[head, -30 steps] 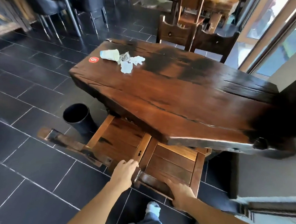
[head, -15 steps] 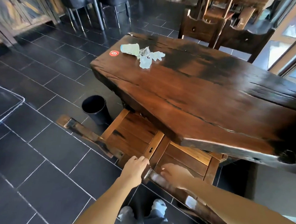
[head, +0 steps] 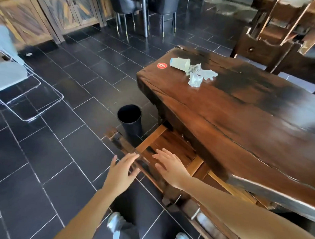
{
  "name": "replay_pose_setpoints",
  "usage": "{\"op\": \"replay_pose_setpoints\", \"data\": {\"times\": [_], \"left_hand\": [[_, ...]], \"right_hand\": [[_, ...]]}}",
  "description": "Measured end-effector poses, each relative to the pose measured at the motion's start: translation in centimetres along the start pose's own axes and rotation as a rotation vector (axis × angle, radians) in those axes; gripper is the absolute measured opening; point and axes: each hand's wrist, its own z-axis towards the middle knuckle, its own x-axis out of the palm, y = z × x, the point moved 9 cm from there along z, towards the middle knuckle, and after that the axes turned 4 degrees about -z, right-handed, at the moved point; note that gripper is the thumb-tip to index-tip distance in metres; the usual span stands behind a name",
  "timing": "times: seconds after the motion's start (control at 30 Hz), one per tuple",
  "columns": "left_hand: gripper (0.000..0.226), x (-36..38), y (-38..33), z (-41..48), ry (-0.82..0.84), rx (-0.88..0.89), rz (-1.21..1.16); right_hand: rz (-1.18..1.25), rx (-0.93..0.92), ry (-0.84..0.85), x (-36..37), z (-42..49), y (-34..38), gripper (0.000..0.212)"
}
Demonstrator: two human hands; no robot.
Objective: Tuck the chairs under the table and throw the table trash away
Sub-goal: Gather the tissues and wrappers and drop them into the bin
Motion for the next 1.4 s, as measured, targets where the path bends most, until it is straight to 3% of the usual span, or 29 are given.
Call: {"op": "replay_pose_setpoints", "data": {"times": [0.1,0.3,0.47,0.63,0.93,1.3,1.4], "left_hand": [[0.061,-6.6,6.8,0.8,-0.084,-0.158,0.108],[0.068,-17.8,16.3,-0.1,-0.287,-0.208,0.234],[0.079,-25.2,26.1,-1.5,-0.322,-0.380,0.291],[0.076,-30.8,32.6,-0.3,-0.369,-0.427,0.316],[0.075,-35.6,39.8,15.0,-0.330,-0.318,0.353],[0.072,-46.9,46.3,38.9,-0.315,-0.217,0.446],[0.072,-45.8,47.0,45.5,-0.214,-0.196,0.373]], "right_hand": [[-0.083,-0.092,-0.024,0.8,5.8,7.0,0.047],[-0.241,-0.224,-0.068,3.2,16.7,19.8,0.058],[-0.329,-0.307,-0.022,5.7,24.2,28.6,0.063],[-0.365,-0.395,-0.054,6.1,31.1,35.4,0.063],[-0.413,-0.394,-0.075,2.9,48.0,36.4,0.073],[-0.322,-0.277,-0.163,-6.2,72.2,35.8,0.063],[-0.321,-0.220,-0.202,-8.9,75.5,33.1,0.063]]}}
